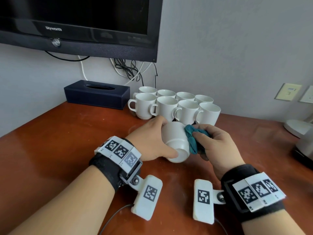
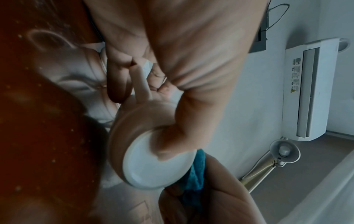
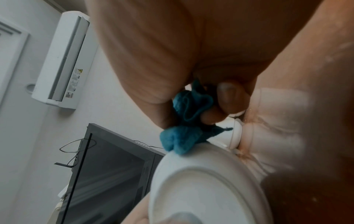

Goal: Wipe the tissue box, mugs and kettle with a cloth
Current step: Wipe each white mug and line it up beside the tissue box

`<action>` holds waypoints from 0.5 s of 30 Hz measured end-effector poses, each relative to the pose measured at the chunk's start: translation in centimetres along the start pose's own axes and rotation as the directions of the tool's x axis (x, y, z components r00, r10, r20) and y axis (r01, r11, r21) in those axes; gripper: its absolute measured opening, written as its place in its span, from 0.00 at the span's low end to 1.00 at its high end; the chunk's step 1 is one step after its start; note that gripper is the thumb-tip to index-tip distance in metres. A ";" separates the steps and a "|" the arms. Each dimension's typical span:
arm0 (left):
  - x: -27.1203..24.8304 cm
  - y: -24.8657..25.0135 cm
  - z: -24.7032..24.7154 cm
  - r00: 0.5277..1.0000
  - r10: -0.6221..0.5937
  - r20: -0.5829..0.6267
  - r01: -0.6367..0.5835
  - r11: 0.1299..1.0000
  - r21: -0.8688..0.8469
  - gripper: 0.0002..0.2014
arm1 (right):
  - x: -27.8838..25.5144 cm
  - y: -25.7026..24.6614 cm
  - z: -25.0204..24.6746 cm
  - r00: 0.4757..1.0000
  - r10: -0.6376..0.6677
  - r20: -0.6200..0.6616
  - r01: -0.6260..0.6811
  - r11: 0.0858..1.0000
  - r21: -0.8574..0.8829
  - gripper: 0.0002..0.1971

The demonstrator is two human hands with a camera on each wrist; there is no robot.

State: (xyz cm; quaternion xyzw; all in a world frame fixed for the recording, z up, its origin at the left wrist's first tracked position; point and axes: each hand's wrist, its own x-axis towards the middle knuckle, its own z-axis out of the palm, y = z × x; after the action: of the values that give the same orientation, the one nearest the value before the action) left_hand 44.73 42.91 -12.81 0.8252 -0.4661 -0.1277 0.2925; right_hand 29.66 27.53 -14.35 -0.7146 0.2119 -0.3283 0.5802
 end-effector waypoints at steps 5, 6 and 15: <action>0.0 0.0 0.0 0.999 0.009 0.044 -0.009 1.000 -0.001 0.45 | -0.1 -0.1 0.1 1.000 0.014 0.011 -0.014 1.000 -0.013 0.11; -0.1 0.0 0.0 0.999 0.020 0.045 -0.019 1.000 -0.004 0.46 | -0.1 -0.1 0.1 1.000 0.015 0.012 -0.015 1.000 -0.011 0.11; -0.5 0.5 -0.4 0.996 0.041 0.076 -0.049 0.994 0.099 0.50 | -0.3 -0.1 0.6 0.999 -0.001 0.053 0.000 0.999 0.035 0.08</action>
State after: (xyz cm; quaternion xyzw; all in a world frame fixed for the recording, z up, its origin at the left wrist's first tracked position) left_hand 44.27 43.32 -12.16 0.8229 -0.5009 -0.1276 0.2357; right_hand 29.82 28.17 -14.38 -0.7127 0.1904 -0.3130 0.5982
